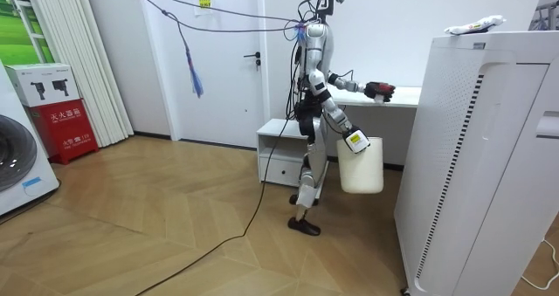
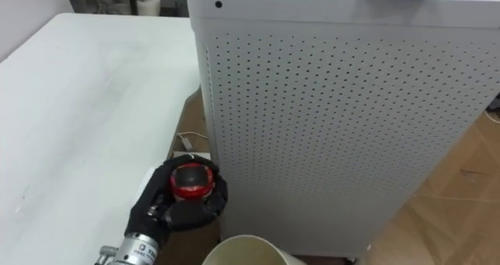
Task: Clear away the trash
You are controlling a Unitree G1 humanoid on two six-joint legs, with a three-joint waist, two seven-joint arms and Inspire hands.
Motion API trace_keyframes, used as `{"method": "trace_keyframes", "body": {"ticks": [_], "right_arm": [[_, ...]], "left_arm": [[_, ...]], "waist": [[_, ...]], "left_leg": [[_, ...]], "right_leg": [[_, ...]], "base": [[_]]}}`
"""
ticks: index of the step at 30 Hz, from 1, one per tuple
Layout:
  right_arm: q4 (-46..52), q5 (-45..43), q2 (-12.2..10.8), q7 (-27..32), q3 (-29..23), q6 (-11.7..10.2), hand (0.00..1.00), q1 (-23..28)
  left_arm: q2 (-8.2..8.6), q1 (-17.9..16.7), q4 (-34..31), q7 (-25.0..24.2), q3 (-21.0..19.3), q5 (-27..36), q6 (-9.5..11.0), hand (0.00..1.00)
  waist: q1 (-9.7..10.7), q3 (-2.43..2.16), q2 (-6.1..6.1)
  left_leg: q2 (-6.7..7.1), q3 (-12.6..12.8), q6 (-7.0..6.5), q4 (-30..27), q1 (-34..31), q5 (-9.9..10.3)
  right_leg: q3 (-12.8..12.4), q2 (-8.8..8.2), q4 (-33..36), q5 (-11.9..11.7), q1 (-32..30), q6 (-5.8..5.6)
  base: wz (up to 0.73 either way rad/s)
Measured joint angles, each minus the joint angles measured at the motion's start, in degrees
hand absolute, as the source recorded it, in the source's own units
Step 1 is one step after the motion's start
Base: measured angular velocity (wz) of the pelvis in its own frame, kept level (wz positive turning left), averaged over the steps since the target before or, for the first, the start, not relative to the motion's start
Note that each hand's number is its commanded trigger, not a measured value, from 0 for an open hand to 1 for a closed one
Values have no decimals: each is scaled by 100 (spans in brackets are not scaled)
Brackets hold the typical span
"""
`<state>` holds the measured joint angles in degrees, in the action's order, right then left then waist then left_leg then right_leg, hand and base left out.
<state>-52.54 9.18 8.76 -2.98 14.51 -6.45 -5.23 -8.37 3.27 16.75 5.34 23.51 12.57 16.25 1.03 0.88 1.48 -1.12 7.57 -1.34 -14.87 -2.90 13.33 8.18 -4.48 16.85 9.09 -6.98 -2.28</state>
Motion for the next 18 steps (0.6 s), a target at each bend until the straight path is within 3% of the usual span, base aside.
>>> {"method": "trace_keyframes", "body": {"ticks": [7,12,13,15,16,18], "right_arm": [[-3,224,-2,114,-11,-50,100,-75],[-7,221,2,97,-19,-51,100,-95],[-7,210,2,83,-19,-51,100,-95],[-9,211,19,78,-19,-51,100,-98],[-25,211,22,71,-19,-51,100,-98],[-37,199,37,33,-19,-51,100,-98]], "left_arm": [[-4,-112,4,-662,254,21,-45,100],[-9,-130,10,-1116,253,18,-213,100],[-18,-171,10,-1208,251,16,-225,91],[-21,-208,10,-1344,260,17,-255,25],[-21,-237,10,-1423,261,17,-259,0],[-22,-285,10,-1544,259,11,-261,0]], "waist": [[25,15,-24],[27,25,-63],[30,18,-78],[29,22,-112],[29,17,-135],[39,22,-173]], "left_leg": [[-13,31,0,15,5,0],[-25,33,0,8,-90,0],[-23,33,0,1,-126,0],[-21,33,0,-4,-172,0],[-21,33,0,-6,-196,0],[-23,34,0,-7,-230,0]], "right_leg": [[-19,9,-8,-4,-10,6],[-19,21,-7,-10,-102,16],[-23,23,-6,-11,-133,17],[-23,23,-6,-11,-176,17],[-23,23,-8,-11,-204,17],[-20,22,-11,-11,-234,17]], "base": [[-2],[0],[0],[0],[0],[0]]}}
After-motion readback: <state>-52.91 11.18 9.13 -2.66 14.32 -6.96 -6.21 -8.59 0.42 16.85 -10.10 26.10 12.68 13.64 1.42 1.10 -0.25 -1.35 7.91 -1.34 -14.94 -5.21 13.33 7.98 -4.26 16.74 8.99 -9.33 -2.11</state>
